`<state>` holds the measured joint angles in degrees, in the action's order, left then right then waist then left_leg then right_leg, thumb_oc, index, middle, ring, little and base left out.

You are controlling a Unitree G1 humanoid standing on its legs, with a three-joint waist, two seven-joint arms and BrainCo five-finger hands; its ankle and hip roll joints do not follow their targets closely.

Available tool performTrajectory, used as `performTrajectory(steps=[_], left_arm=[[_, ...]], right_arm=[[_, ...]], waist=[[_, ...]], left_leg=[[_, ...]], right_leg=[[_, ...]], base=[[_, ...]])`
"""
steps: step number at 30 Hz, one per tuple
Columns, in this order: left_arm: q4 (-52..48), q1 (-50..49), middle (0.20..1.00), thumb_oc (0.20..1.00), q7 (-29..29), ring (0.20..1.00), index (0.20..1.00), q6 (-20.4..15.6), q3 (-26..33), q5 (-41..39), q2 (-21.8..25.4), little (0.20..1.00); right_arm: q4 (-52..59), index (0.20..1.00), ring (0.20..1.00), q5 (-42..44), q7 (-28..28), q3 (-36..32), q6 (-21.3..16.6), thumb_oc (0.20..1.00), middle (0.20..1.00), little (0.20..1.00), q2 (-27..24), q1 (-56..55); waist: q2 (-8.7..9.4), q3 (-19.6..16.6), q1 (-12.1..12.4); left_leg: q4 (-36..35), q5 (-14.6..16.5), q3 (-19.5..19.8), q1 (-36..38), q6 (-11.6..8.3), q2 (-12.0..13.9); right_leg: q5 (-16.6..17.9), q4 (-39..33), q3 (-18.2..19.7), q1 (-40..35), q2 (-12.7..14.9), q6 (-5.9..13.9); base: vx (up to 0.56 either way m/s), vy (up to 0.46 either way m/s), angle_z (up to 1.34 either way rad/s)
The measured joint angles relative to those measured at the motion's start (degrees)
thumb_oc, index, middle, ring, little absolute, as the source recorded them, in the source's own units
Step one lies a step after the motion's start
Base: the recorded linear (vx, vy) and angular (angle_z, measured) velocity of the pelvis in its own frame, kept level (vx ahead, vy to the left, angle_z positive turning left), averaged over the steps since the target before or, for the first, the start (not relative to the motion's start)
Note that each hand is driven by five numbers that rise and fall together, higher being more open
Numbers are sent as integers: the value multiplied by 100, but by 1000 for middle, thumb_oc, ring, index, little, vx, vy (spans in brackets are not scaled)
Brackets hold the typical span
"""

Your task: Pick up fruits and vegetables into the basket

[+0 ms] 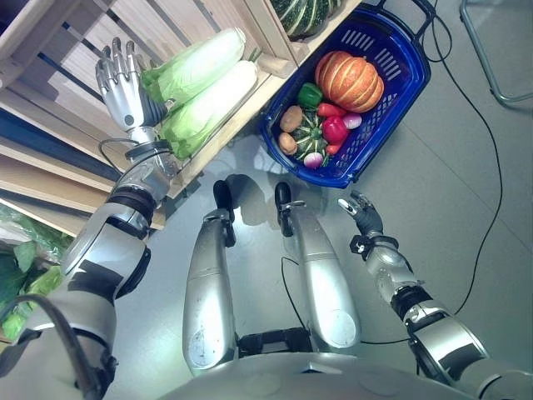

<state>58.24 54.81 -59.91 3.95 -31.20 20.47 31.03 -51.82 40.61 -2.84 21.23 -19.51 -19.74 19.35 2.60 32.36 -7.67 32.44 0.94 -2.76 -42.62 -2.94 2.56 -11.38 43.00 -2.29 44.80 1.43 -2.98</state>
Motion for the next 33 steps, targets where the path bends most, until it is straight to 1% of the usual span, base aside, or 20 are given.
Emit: performTrajectory(steps=[7, 9, 11, 13, 15, 18, 21, 24, 26, 30, 33], left_arm=[[-55, 269, 1000, 1000, 85, 1000, 1000, 259, 3, 1, 70, 1000], [-55, 286, 1000, 1000, 176, 1000, 1000, 298, 2, 1, 115, 1000], [-59, 286, 1000, 1000, 298, 1000, 1000, 443, -1, 49, 146, 1000], [-61, 289, 1000, 1000, 369, 1000, 1000, 495, -36, 145, 146, 1000], [-62, 289, 1000, 1000, 470, 1000, 1000, 561, -63, 211, 146, 1000], [-54, 319, 1000, 1000, 579, 1000, 1000, 731, -60, 219, 157, 1000], [112, 329, 1000, 1000, 643, 1000, 1000, 742, -67, 215, 163, 1000], [199, 333, 1000, 1000, 765, 1000, 1000, 840, -67, 204, 162, 1000], [215, 365, 1000, 1000, 859, 1000, 1000, 831, -103, 205, 161, 1000], [209, 477, 1000, 1000, 1062, 1000, 1000, 830, -323, 208, 154, 1000], [207, 481, 1000, 1000, 1224, 1000, 1000, 829, -341, 205, 153, 1000]], right_arm=[[226, 1000, 1000, 101, -35, -4, -64, 1000, 1000, 1000, -25, -41], [274, 1000, 1000, 104, -41, -7, -64, 1000, 1000, 1000, -27, -64], [508, 1000, 1000, 102, -96, -6, -58, 1000, 1000, 1000, -35, -133], [556, 1000, 1000, 102, -96, -6, -59, 1000, 1000, 1000, -35, -140], [562, 1000, 1000, 102, -85, -8, -58, 1000, 1000, 1000, -35, -154], [667, 1000, 1000, 102, -77, -17, -61, 1000, 1000, 1000, -47, -181], [702, 1000, 1000, 103, -77, -17, -60, 1000, 1000, 1000, -46, -194], [727, 1000, 1000, 105, -97, -16, -60, 1000, 1000, 1000, -46, -194], [766, 1000, 1000, 106, -151, -15, -60, 1000, 1000, 1000, -47, -197], [819, 1000, 1000, 105, -194, -15, -57, 1000, 1000, 1000, -46, -201], [822, 1000, 1000, 105, -194, -16, -56, 1000, 1000, 1000, -46, -201]], waist=[[1, 0, -67], [2, 0, -73], [2, 0, -74], [2, 0, -78], [2, 0, -84], [14, -4, -97], [24, 2, -131], [45, 12, -207], [76, 28, -222], [76, 28, -235], [76, 28, -230]], left_leg=[[31, -10, 2, -179, -50, 17], [52, 3, 3, -179, -30, 16], [126, 28, 3, -197, -9, 27], [138, 37, -1, -203, 3, 18], [191, 73, 0, -230, 6, 14], [285, 130, -4, -388, 1, 14], [412, 137, 1, -604, 2, 23], [494, 148, 6, -718, -1, 37], [530, 173, -3, -734, 3, 39], [544, 172, -1, -770, 3, 37], [541, 172, -5, -818, 2, 35]], right_leg=[[-9, 9, -5, 179, -21, -17], [-9, 15, -6, 177, -19, -18], [-16, 27, -13, 177, -25, -27], [-17, 35, -11, 177, -19, -27], [-38, 76, -10, 191, -18, -1], [-71, 186, 8, 344, -13, -2], [-74, 304, 10, 554, -11, -8], [-75, 358, 5, 662, -13, -9], [-84, 398, 14, 692, -16, -13], [-84, 412, 16, 726, -16, -13], [-84, 412, 21, 774, -17, -12]], base=[[46, -8, -1], [57, 1, -3], [30, 0, -4], [19, -5, 1], [34, -16, 3], [6, -3, 1], [0, 0, 0], [0, 0, 0], [2, 2, -4], [0, 0, 0], [0, 0, 0]])
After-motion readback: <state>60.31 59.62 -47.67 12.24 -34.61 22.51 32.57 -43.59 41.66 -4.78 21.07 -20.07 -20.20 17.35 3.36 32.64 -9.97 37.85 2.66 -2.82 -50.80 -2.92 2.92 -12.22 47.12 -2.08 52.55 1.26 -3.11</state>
